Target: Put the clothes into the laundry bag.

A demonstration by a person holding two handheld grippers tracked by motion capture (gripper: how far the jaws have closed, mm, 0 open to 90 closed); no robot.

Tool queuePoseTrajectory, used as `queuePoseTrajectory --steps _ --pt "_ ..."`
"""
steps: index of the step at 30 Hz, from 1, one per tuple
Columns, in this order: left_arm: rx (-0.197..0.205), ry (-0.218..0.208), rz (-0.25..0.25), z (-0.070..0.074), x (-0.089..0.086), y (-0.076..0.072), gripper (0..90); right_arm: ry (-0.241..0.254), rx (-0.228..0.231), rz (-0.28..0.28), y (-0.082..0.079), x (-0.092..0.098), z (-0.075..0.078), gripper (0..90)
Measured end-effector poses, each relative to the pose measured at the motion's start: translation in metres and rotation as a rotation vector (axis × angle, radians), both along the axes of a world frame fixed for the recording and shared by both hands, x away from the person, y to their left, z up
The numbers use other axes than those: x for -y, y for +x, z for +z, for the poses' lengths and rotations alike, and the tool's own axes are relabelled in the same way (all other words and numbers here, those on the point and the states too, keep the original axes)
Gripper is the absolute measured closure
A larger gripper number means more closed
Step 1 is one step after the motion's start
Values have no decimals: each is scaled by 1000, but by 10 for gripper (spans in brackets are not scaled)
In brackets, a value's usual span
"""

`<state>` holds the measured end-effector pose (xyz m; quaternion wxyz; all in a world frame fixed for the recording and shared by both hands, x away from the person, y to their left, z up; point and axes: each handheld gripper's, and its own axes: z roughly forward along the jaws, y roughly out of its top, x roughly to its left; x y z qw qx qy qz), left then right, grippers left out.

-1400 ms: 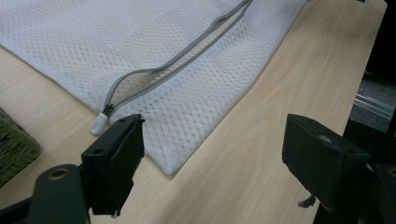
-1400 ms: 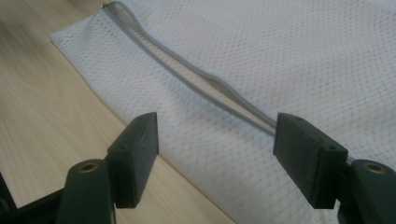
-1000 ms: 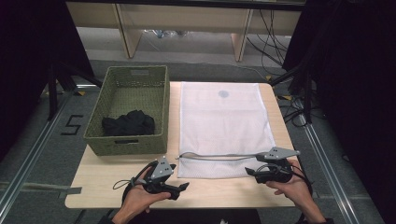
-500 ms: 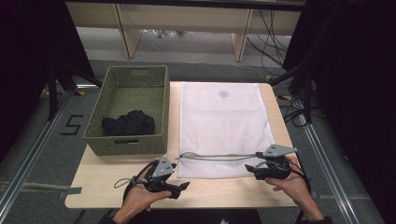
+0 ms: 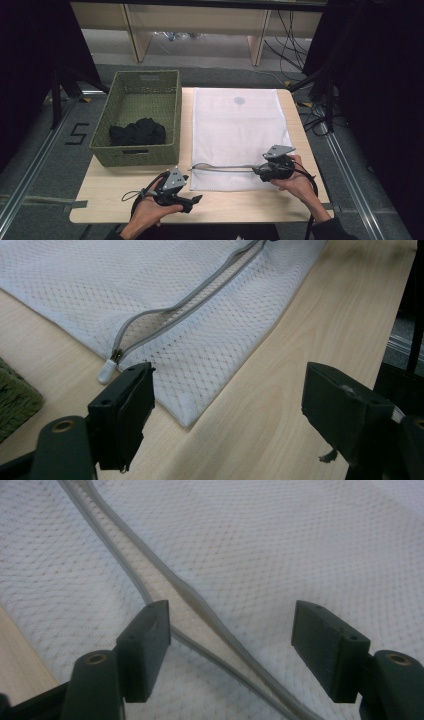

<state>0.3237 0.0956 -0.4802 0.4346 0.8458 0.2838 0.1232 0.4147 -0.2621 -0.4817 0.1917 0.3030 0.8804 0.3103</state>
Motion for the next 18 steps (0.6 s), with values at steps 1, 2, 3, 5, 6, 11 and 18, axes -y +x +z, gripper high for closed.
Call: queuePoseTrajectory --steps 1,2,3,5,6,11,18 --pt "9 10 6 0 -1 0 212 -22 -1 14 7 -6 -2 348" --pt "9 10 6 0 -1 0 212 -22 -1 14 7 -6 -2 348" --pt "7 9 8 0 -1 0 212 -16 10 6 9 -9 -5 355" --pt "-2 -8 7 0 0 0 212 -22 4 14 17 -16 -7 369" --pt "-2 -8 7 0 0 0 212 -44 21 37 21 -18 -8 373" --pt "-1 -3 10 -1 -1 0 212 -67 -3 44 23 -25 -11 389" --pt "3 7 6 0 -1 0 215 -120 -16 47 27 -27 -15 448"
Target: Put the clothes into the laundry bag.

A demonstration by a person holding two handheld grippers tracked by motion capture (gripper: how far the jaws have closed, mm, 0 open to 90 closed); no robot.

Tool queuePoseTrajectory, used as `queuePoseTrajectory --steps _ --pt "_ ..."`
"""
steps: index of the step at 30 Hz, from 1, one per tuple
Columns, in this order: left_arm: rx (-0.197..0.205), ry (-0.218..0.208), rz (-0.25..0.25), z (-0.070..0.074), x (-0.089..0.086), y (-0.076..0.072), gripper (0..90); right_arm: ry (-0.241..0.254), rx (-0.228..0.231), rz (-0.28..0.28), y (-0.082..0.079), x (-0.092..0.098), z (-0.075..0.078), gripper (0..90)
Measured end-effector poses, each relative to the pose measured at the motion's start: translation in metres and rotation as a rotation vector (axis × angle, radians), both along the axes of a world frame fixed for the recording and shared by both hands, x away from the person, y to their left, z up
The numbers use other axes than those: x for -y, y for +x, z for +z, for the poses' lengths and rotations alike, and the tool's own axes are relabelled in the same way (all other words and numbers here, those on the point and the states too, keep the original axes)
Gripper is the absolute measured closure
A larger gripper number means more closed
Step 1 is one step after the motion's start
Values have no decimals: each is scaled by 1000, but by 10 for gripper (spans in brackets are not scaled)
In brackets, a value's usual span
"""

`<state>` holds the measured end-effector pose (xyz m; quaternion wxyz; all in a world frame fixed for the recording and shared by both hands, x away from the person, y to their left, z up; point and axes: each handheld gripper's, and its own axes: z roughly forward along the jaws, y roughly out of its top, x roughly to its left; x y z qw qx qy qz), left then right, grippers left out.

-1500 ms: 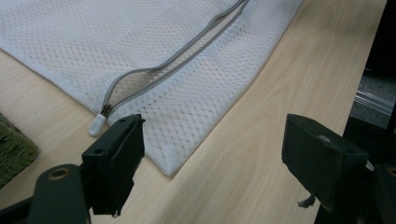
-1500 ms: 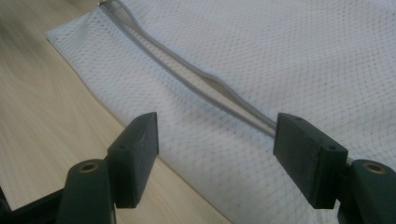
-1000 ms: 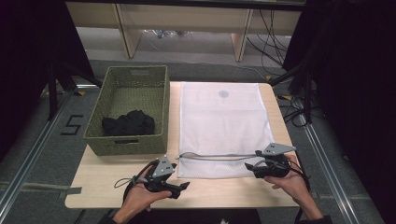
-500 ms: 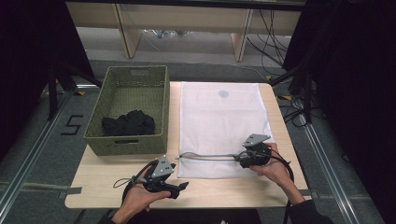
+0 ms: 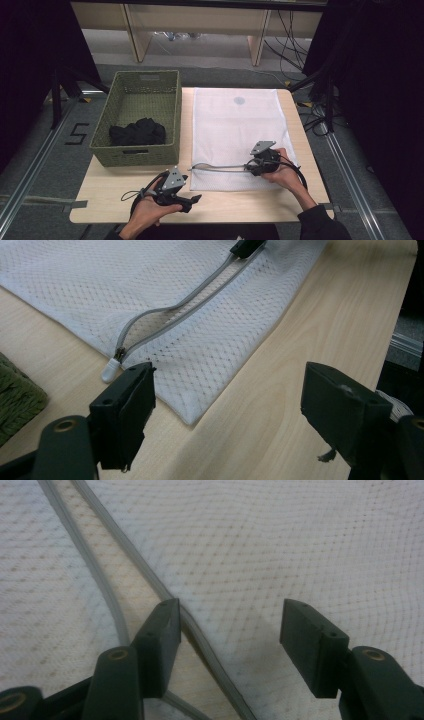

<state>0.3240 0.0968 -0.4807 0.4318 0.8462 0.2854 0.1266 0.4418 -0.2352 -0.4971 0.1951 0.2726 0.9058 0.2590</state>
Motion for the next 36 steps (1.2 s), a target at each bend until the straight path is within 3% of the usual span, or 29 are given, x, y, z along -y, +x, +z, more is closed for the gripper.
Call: queuePoseTrajectory --steps 2,3,7,9,12,19,22,23,26,27,30,32,33,36 --pt "5 2 5 0 0 0 215 -13 7 -8 2 1 1 482" --pt "-1 2 4 0 0 1 215 -28 38 -14 6 3 1 518" --pt "6 5 5 0 0 0 219 -45 34 -7 10 4 2 580" --pt "-1 -2 1 0 0 0 220 -33 22 -42 11 3 2 615" --pt "5 0 -5 0 0 1 221 -42 32 -21 16 3 4 653" --pt "8 6 -4 0 -1 1 223 -32 35 -33 21 -2 2 738" --pt "2 2 -5 0 -1 1 223 -32 20 -39 23 -3 2 774" --pt "10 4 5 0 -1 2 227 -19 -5 -44 22 -3 3 804" --pt "6 4 0 0 -1 1 229 -37 -4 -42 23 -3 3 825" --pt "-2 -7 -5 1 -1 1 229 -39 20 -32 25 -4 3 845" --pt "7 -10 1 0 0 2 229 -46 5 -51 23 -6 3 865" --pt "2 -12 -3 0 -1 1 229 -43 37 -20 27 -5 3 893" --pt "9 -1 -3 1 -1 1 229 -43 37 -20 27 -5 3 893" --pt "4 -22 -4 2 -1 2 228 -16 21 -45 26 -6 3 897"
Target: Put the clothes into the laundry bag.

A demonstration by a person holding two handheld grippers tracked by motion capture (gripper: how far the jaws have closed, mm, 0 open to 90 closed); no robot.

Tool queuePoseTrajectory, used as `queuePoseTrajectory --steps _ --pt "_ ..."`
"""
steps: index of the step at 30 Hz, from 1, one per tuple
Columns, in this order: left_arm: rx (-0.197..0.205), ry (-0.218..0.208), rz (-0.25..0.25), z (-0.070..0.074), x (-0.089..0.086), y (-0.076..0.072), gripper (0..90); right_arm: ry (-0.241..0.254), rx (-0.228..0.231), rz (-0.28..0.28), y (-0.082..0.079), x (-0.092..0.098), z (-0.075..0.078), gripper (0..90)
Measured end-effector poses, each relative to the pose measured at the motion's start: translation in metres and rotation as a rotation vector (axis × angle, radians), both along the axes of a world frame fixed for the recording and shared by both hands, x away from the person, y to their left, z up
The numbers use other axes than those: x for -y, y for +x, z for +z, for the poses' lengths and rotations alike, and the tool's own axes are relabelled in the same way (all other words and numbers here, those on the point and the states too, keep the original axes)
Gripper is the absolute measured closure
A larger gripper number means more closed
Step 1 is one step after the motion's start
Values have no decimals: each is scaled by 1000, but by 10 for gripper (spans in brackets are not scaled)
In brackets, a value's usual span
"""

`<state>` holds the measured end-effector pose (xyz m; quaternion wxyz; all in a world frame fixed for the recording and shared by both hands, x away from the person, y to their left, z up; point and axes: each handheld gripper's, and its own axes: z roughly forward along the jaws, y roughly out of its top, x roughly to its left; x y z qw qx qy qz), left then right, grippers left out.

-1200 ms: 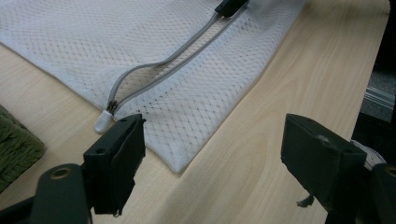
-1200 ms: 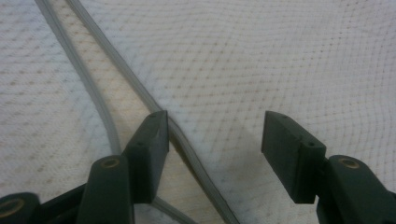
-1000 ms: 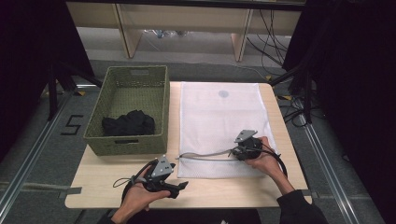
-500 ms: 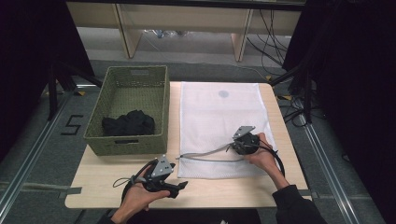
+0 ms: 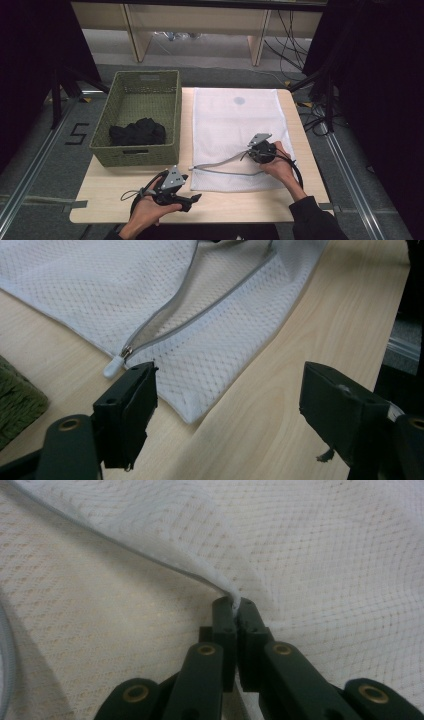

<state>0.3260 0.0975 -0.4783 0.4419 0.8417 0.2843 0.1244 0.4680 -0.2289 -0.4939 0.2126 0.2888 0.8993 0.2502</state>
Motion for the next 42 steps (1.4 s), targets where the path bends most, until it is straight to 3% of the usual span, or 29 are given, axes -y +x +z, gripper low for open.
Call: queuePoseTrajectory --steps 4,5,6,8,13,14,15,21,22,28,32,33,37,42 --pt "5 21 -21 1 -2 1 228 3 6 -6 1 0 4 897" --pt "-3 -13 12 1 1 -1 228 12 3 3 1 0 4 897" --pt "-3 -24 5 1 1 -1 228 22 20 1 1 1 6 898" --pt "2 -20 4 3 0 -1 228 32 29 -18 1 2 8 898" --pt "9 -16 -2 7 -2 0 226 28 53 -2 1 4 16 898" --pt "2 -39 -2 6 -2 0 226 28 53 -2 1 4 16 898" --pt "5 -13 -1 7 -4 0 226 32 61 -5 1 4 18 898" --pt "17 -41 27 12 -11 3 224 29 106 -6 2 5 31 899" --pt "4 -37 27 13 -13 4 224 29 106 -6 2 5 31 899" --pt "14 -12 39 19 -22 11 220 59 119 -10 4 8 43 899" --pt "13 -32 48 29 -28 17 220 66 123 -6 5 9 49 899" --pt "8 -60 58 31 -29 18 220 65 126 -2 5 9 50 899" --pt "11 -67 74 49 -40 25 214 71 138 2 6 8 57 900" --pt "10 -66 92 60 -49 34 214 75 143 2 8 6 62 899"
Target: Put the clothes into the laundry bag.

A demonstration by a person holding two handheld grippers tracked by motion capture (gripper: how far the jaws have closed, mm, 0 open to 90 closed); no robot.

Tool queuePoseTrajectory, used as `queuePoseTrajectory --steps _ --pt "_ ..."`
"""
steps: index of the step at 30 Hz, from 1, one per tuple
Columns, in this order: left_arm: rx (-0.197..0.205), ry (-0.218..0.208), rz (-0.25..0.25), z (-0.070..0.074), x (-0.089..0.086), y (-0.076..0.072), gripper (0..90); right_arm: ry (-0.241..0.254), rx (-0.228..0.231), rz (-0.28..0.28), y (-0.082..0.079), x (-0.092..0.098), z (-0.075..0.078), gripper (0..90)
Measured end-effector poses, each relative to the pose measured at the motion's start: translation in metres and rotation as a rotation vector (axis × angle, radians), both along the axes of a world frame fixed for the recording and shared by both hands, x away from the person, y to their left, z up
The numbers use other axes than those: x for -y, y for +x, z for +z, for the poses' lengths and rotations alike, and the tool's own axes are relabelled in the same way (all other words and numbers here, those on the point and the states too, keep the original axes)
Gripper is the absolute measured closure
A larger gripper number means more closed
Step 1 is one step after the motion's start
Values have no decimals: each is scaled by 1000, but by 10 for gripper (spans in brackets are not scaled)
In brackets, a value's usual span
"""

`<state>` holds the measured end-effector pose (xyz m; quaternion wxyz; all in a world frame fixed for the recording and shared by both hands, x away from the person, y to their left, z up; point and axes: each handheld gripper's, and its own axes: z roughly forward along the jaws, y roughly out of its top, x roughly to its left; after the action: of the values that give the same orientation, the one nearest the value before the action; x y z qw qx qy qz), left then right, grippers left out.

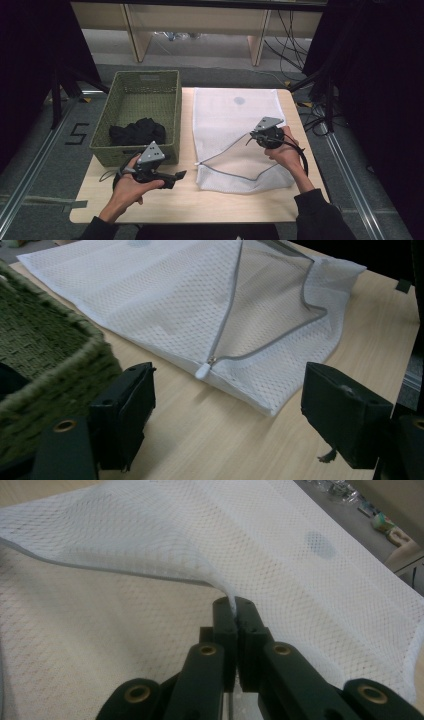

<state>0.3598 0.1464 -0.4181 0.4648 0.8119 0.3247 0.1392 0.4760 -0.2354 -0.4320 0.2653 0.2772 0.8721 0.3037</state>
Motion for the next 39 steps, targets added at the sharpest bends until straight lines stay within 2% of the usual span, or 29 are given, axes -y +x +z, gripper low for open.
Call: queuePoseTrajectory --steps 2,3,4,5,6,7,9,11,12,13,15,18,19,20,23,24,25,26,27,28,29,30,31,32,34,35,37,38,39 --pt "-8 4 24 5 -5 4 213 1 7 4 1 0 3 900" --pt "-5 9 29 8 -7 7 210 11 3 -14 1 -1 5 899" --pt "-3 30 27 14 -13 13 209 6 13 5 3 0 7 900" --pt "-3 30 27 14 -13 13 207 3 22 12 4 0 8 899" --pt "-2 64 20 17 -17 17 207 3 22 12 4 0 8 899" --pt "-3 72 32 19 -20 21 207 14 14 0 2 -1 9 900" --pt "-10 89 55 23 -28 30 202 14 28 5 3 0 13 899" --pt "-23 104 76 25 -36 39 201 19 24 -1 3 0 13 899" --pt "-42 101 98 24 -38 43 200 18 38 14 4 0 14 900" --pt "-48 146 85 25 -43 49 200 16 29 15 3 0 14 900" --pt "-52 184 101 25 -50 59 200 21 25 1 3 0 14 899" --pt "-80 190 122 26 -61 73 200 24 20 4 3 -1 13 899" --pt "-90 199 134 26 -67 83 200 22 27 12 4 0 12 899" --pt "-90 199 134 26 -67 83 200 22 27 12 4 0 12 899" --pt "-123 217 165 27 -73 99 199 21 18 3 4 0 12 899" --pt "-139 231 173 25 -77 109 197 17 17 9 4 0 12 899" --pt "-157 244 174 25 -80 115 196 18 16 9 4 0 12 899" --pt "-157 244 174 25 -80 115 196 18 16 9 4 0 12 899" --pt "-178 273 163 25 -83 120 196 27 15 2 4 0 11 899" --pt "-169 281 164 23 -84 124 196 27 15 2 4 0 11 899" --pt "-185 273 171 21 -84 128 195 26 11 5 5 0 11 899" --pt "-206 290 152 20 -86 133 197 28 12 0 5 0 10 899" --pt "-219 288 150 18 -86 137 197 18 13 9 5 0 10 899" --pt "-225 312 136 15 -87 143 197 23 11 6 5 0 9 899" --pt "-226 315 138 13 -87 146 197 23 13 13 6 0 9 899" --pt "-239 331 114 11 -88 151 197 24 9 14 6 0 9 899" --pt "-240 320 125 9 -86 153 193 20 6 7 5 0 9 899" --pt "-256 335 98 7 -86 157 192 16 14 20 6 -1 8 899" --pt "-256 335 98 7 -86 157 190 20 9 15 6 -1 8 899"
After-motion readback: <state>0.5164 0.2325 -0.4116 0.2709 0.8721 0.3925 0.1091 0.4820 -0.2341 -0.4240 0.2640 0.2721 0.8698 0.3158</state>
